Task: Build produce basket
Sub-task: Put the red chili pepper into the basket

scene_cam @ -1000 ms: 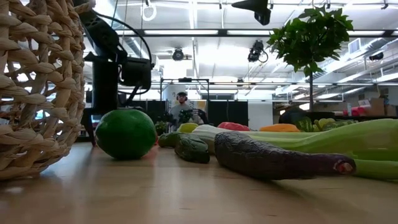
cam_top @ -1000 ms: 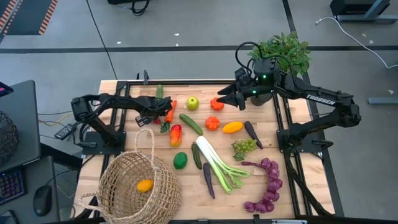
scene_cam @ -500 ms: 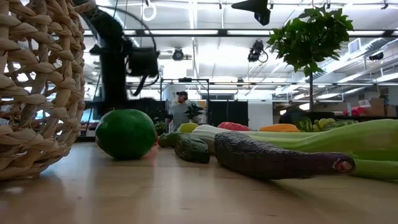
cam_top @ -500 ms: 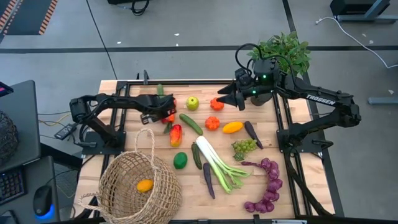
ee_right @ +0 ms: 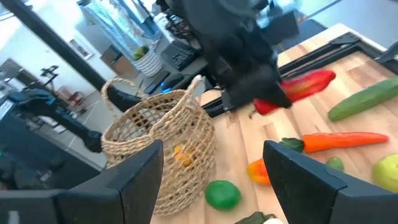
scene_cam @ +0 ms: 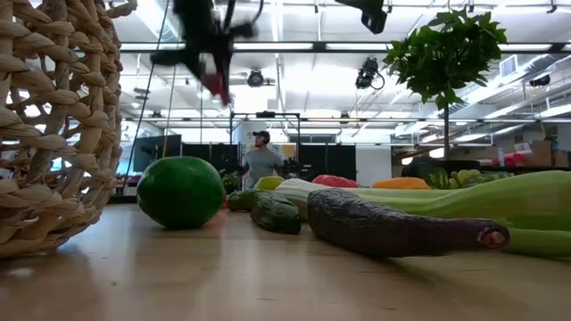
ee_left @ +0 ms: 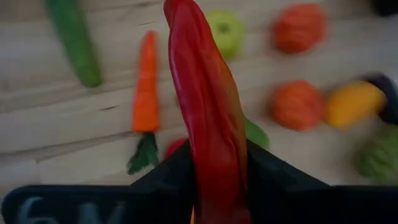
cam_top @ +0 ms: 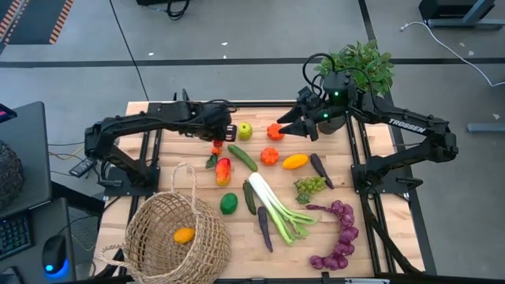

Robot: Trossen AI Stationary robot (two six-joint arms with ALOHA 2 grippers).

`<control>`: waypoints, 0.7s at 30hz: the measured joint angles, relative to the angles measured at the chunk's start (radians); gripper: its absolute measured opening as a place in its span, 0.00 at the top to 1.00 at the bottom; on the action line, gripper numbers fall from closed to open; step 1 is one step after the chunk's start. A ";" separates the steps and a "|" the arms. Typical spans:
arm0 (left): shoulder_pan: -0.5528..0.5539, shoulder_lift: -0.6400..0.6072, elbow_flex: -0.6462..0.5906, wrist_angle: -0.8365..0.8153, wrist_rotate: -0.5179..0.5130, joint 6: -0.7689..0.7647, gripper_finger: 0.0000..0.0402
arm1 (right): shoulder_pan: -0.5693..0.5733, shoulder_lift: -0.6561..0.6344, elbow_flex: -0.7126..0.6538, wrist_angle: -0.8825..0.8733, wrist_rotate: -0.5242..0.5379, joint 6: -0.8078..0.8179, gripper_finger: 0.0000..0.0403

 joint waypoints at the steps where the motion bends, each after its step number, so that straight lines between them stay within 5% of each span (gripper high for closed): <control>1: -0.019 0.000 0.051 -0.028 0.001 0.025 0.74 | -0.003 -0.001 0.000 0.001 -0.014 -0.005 0.31; 11: -0.238 -0.001 0.402 -0.306 0.076 0.114 0.73 | -0.047 -0.021 0.000 0.002 -0.096 -0.046 0.31; 21: -0.527 -0.001 0.490 -0.382 0.290 0.115 0.73 | -0.056 -0.040 0.000 0.008 -0.113 -0.068 0.31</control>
